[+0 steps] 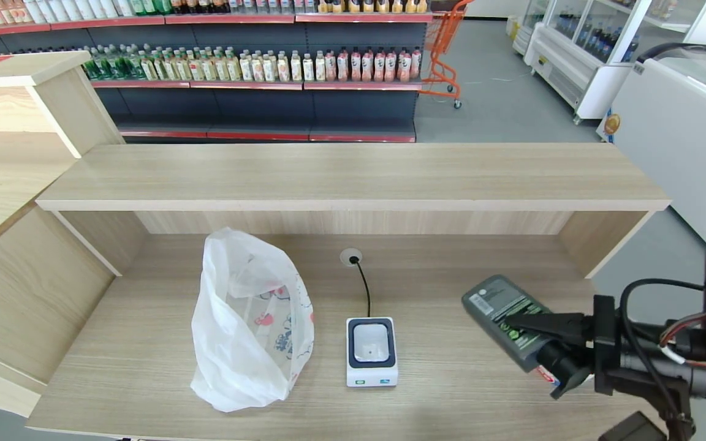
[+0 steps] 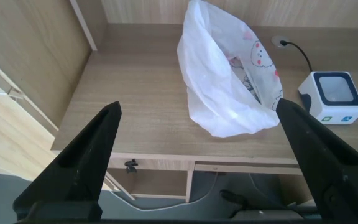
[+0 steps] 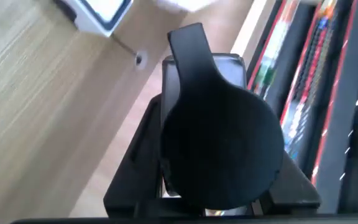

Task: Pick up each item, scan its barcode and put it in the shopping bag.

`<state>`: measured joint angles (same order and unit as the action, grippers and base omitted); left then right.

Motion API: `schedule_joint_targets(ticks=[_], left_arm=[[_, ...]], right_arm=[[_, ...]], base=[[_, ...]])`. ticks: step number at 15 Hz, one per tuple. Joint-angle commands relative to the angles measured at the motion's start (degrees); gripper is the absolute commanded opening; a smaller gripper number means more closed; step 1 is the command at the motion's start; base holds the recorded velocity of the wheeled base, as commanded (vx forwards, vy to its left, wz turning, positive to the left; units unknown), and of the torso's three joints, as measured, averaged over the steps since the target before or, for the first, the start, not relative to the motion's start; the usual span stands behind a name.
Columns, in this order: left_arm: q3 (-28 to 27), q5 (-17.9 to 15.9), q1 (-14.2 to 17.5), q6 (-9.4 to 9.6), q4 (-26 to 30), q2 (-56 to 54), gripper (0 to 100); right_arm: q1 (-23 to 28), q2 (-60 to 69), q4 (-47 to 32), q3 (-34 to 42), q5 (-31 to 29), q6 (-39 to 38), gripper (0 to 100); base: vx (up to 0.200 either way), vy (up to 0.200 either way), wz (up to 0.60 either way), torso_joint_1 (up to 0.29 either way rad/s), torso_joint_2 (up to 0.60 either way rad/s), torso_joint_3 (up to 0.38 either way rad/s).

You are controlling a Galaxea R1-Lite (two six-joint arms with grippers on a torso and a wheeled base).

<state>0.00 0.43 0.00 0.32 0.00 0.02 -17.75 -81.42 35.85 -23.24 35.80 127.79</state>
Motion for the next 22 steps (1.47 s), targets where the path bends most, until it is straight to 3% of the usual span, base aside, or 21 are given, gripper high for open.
schedule_joint_targets(ticks=[1, 3, 10, 22], left_arm=[[0.0, 0.0, 0.0, -0.05, 0.0, 0.0, 100], [0.0, 0.0, 0.0, 0.03, 0.0, 0.0, 100], [0.0, 0.0, 0.0, -0.05, 0.0, 0.0, 100], [0.0, 0.0, 0.0, 0.03, 0.0, 0.0, 100]], right_arm=[[-10.1, -7.2, -3.2, -1.1, 1.9, 10.4, 0], [-11.2, -9.0, -3.4, -1.5, 5.1, 15.3, 0], [-14.8, -9.1, -3.3, -1.7, 6.6, 23.7, 0], [-14.9, -7.1, -2.9, -2.3, 8.4, 24.4, 0]], base=[[0.0, 0.0, 0.0, 0.0, 0.0, 0.0], [0.0, 0.0, 0.0, 0.0, 0.0, 0.0], [0.0, 0.0, 0.0, 0.0, 0.0, 0.0], [0.0, 0.0, 0.0, 0.0, 0.0, 0.0]])
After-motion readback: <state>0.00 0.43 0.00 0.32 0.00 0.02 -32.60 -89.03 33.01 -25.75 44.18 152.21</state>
